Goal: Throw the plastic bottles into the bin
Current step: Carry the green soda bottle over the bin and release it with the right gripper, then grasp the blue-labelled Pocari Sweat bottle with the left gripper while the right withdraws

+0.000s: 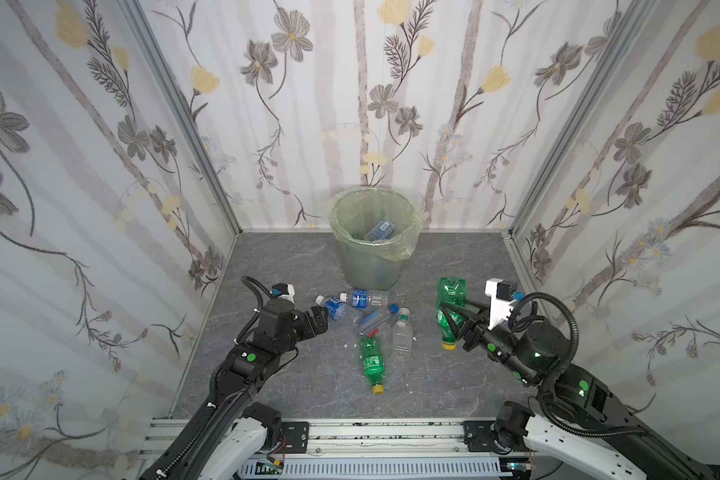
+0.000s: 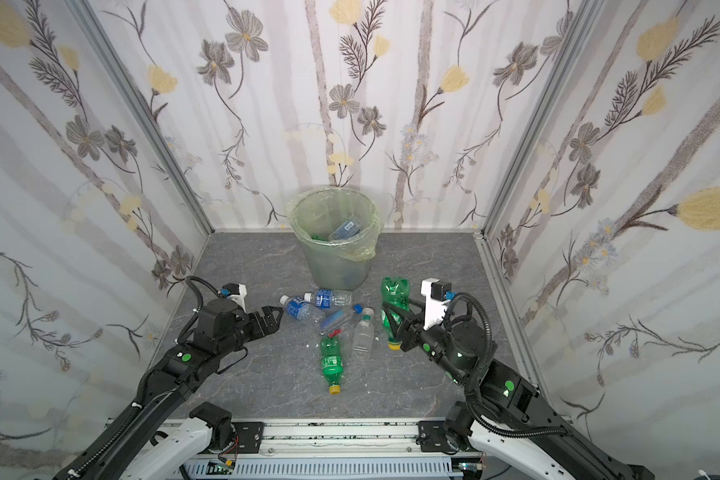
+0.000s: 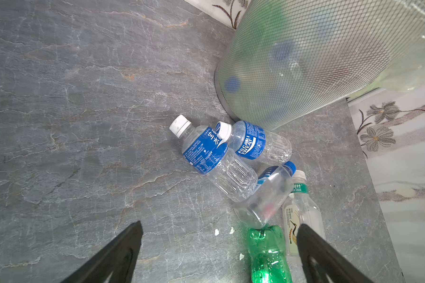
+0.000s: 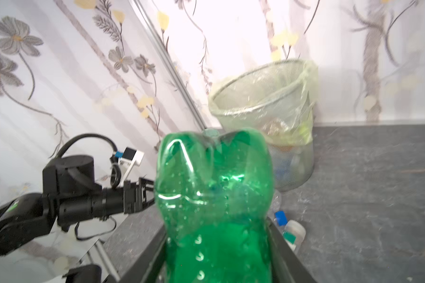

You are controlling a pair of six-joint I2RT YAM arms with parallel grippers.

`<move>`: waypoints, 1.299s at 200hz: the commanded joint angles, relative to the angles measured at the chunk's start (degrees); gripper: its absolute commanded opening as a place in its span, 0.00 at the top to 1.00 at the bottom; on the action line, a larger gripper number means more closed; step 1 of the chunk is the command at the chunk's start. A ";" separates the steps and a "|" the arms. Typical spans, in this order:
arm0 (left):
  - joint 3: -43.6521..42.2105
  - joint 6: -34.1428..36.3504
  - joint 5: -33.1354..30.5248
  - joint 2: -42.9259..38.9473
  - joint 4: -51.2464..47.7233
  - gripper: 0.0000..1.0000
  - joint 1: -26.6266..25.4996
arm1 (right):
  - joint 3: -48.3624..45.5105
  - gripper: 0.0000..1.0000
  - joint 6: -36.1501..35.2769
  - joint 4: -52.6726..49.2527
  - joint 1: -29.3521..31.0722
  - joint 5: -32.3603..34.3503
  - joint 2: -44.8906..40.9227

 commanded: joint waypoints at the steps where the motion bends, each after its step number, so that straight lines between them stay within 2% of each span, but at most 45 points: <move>1: 0.05 -0.83 0.18 0.41 0.93 0.00 0.08 | 9.03 0.57 -6.98 4.76 -7.09 -6.14 9.23; 22: 0.36 -1.41 -0.22 1.20 1.01 0.00 0.07 | 23.30 0.59 -9.41 7.34 -13.75 -12.68 24.40; 42: 0.03 -2.46 -1.10 2.01 1.15 0.00 0.17 | 41.92 0.60 -8.82 7.68 -17.30 -18.36 42.57; 46: -0.08 -2.78 -1.16 2.18 1.19 0.00 0.18 | 46.87 0.54 -8.82 5.99 -17.69 -18.92 46.59; 52: -0.13 -3.09 -1.25 2.70 1.19 0.00 0.10 | 55.18 0.34 -8.82 1.84 -18.15 -19.90 54.29; 60: 0.02 -3.42 -1.18 3.37 1.28 0.00 0.18 | 65.69 0.15 -8.96 -4.95 -18.57 -21.00 62.35; 70: 0.30 -3.77 -1.16 4.01 1.30 0.00 0.18 | 75.86 0.09 -9.13 -11.94 -18.56 -21.10 68.99; 79: 0.53 -4.37 -1.40 4.30 1.28 0.00 0.13 | 77.42 0.07 -9.26 -13.38 -18.40 -21.16 70.49; 94: 0.75 -5.83 -2.84 4.70 1.36 0.00 0.24 | 73.08 0.05 -9.26 -10.99 -18.30 -20.92 68.03; 119: 1.08 -8.29 -5.07 6.16 2.61 0.00 0.27 | 57.72 0.04 -8.94 -1.69 -18.37 -21.21 58.62; 138: 1.70 -9.16 -5.69 8.25 3.46 0.00 0.26 | 49.47 0.04 -9.00 0.14 -18.51 -21.37 52.98; 174: 3.02 -12.68 -4.47 14.08 7.06 0.00 0.17 | 31.70 0.03 -8.63 4.01 -18.57 -21.12 40.69; 204: 3.57 -15.82 -2.20 19.77 11.42 0.05 -0.02 | 15.68 0.02 -7.45 6.84 -18.60 -18.90 29.93; 231: 3.78 -18.49 0.32 25.14 14.56 0.07 -0.54 | 6.18 0.01 -6.48 6.43 -18.77 -16.94 22.13; 260: 4.43 -21.16 -0.05 31.32 17.51 0.08 -2.05 | 0.29 0.00 -5.77 6.30 -19.01 -15.58 15.95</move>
